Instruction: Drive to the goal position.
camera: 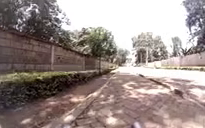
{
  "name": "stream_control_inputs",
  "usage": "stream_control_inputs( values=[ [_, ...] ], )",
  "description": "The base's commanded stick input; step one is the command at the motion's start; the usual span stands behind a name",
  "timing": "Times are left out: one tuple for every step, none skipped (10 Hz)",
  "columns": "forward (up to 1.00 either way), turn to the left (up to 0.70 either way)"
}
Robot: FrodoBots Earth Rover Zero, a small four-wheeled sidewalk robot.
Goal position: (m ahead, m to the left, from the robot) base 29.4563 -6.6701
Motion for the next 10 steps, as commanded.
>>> stream_control_inputs(
  values=[
    [0.70,0.00],
    [0.70,0.00],
    [0.70,0.00],
    [0.70,-0.02],
    [0.70,-0.05],
    [0.70,-0.35],
    [0.70,-0.35],
    [0.70,-0.35],
    [0.70,-0.35],
    [0.70,-0.35]
  ],
)
